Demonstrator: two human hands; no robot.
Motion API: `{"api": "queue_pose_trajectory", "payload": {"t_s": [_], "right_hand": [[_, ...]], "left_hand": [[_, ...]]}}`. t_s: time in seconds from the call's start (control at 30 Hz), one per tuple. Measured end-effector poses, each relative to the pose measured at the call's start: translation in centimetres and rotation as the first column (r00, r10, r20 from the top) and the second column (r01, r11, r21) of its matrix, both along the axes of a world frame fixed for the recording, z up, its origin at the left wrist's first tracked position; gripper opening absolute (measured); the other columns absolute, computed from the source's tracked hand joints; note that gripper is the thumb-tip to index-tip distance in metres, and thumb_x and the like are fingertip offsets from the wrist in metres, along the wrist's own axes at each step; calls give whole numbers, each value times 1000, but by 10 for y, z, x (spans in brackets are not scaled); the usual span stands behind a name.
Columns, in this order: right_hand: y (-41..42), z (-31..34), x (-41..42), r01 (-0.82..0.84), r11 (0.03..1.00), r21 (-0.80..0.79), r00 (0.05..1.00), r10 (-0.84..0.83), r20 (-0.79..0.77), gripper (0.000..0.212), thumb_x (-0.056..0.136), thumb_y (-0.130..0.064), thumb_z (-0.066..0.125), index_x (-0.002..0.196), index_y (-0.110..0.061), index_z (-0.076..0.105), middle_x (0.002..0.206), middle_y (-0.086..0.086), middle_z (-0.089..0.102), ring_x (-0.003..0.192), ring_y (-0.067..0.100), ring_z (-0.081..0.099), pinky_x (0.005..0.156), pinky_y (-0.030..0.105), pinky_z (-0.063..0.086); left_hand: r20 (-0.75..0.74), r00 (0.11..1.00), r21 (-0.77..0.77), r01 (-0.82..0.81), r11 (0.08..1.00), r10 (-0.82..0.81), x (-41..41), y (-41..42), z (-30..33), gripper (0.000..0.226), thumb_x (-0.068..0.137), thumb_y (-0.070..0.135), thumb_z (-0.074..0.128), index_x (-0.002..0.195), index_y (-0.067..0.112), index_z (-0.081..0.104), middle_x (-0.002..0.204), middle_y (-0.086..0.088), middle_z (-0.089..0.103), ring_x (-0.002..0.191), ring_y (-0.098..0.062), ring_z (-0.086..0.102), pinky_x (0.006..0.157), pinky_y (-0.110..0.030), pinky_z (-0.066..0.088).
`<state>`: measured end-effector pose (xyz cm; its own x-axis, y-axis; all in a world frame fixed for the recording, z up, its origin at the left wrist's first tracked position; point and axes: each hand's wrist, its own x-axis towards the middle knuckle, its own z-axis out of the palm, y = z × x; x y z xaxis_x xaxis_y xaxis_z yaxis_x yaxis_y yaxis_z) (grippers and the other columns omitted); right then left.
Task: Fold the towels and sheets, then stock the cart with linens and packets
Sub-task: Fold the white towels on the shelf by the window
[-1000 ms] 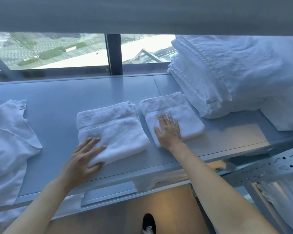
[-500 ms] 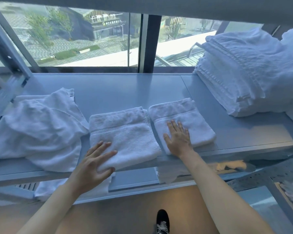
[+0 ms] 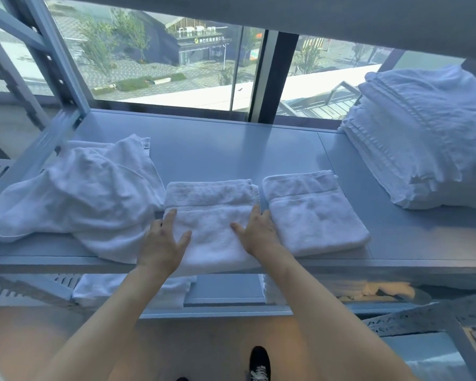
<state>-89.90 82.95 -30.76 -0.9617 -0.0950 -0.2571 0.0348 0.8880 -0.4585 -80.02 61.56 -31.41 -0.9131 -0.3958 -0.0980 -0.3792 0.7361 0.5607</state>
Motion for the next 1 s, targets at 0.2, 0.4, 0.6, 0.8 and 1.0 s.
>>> {"api": "queue_pose_trajectory", "payload": {"t_s": [0.2,0.4,0.6,0.8,1.0], "right_hand": [[13,4,-18,19,959,-284,1000,-12,25,91,83,-45,78,156,-20,29,143,6,55,131,29,54,95,28,41],[35,35,-41,-87,912,-401,993,49,-104,88,83,-38,81,156,-23,34,149,1,53,137,22,49,103,26,38],[91,82,-79,-135,895,-424,973,38,-229,83,83,-40,82,152,-27,38,146,-6,55,134,20,50,99,24,38],[183,90,-102,-55,924,-378,964,-49,-260,83,82,-40,83,152,-26,40,146,-6,55,133,20,50,102,25,37],[260,68,-111,20,936,-350,968,-105,-227,84,81,-49,81,152,-36,37,146,-11,53,134,16,50,101,27,38]], "left_hand": [[-170,983,108,-49,993,67,-3,12,4,62,95,19,68,153,26,45,124,-17,55,112,-40,57,95,-46,46],[-392,916,76,-64,995,89,-19,36,30,61,92,12,70,148,25,51,120,-9,60,113,-27,57,92,-31,42],[-536,840,85,-43,996,82,-59,88,66,61,90,10,73,146,23,53,117,-9,58,107,-17,53,92,-15,34],[-511,859,153,40,987,44,-97,174,67,60,92,14,70,147,31,50,119,3,52,105,-11,53,89,-24,40],[-493,870,201,84,976,27,-110,242,46,60,93,18,68,145,39,46,116,11,47,94,16,47,81,-18,36]]}}
